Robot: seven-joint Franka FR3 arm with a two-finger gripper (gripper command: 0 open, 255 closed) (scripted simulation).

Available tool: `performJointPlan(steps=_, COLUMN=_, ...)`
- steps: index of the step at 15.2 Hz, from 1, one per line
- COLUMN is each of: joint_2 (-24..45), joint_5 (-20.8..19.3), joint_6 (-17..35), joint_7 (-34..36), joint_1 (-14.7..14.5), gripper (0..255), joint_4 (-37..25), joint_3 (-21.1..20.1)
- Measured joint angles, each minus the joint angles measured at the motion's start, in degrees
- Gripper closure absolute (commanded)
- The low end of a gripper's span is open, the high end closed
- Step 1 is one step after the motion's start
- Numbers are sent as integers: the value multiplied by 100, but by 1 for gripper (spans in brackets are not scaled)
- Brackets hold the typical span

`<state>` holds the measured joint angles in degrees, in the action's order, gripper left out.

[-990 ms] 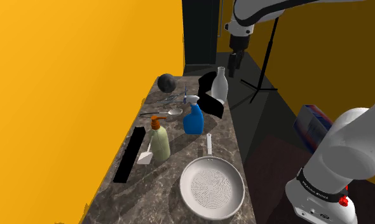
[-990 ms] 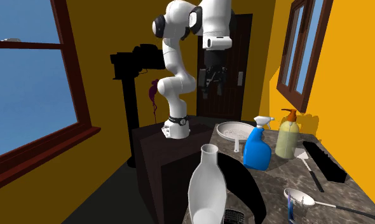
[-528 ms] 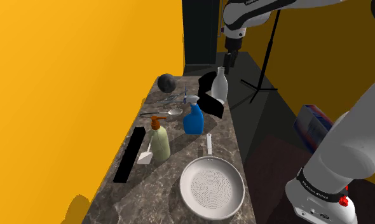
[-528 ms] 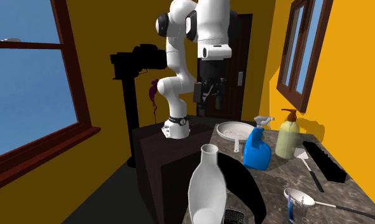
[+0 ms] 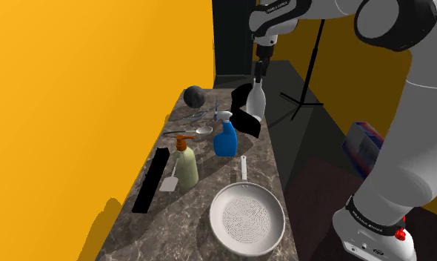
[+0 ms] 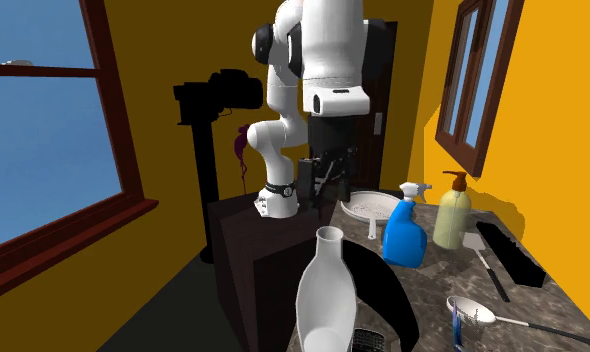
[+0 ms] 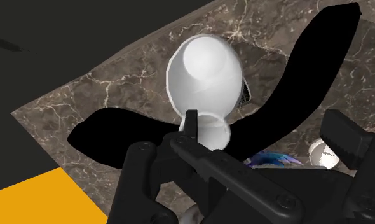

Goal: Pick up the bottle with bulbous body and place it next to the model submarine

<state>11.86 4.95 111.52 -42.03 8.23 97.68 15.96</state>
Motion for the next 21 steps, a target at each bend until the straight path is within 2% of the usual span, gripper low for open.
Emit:
performJointPlan(steps=2, joint_2=465, joint_5=163, joint_6=-76, joint_7=-188, joint_1=132, gripper=0, joint_4=-523, joint_3=15)
performJointPlan(steps=4, joint_2=731, joint_5=254, joint_6=-86, joint_7=-305, joint_1=225, gripper=0, joint_4=-787, joint_3=19)
performJointPlan(steps=11, joint_2=938, joint_5=329, joint_6=311, joint_7=-362, joint_1=241, gripper=0, joint_4=-589, joint_3=-9)
performJointPlan(steps=17, joint_2=955, joint_5=338, joint_6=367, joint_7=-375, joint_1=246, gripper=0, joint_4=-552, joint_3=-10)
performJointPlan(steps=18, joint_2=955, joint_5=338, joint_6=367, joint_7=-375, joint_1=246, gripper=255, joint_4=-552, joint_3=-10)
performJointPlan(steps=21, joint_2=955, joint_5=338, joint_6=366, joint_7=-375, joint_1=246, gripper=255, joint_4=-552, joint_3=-11)
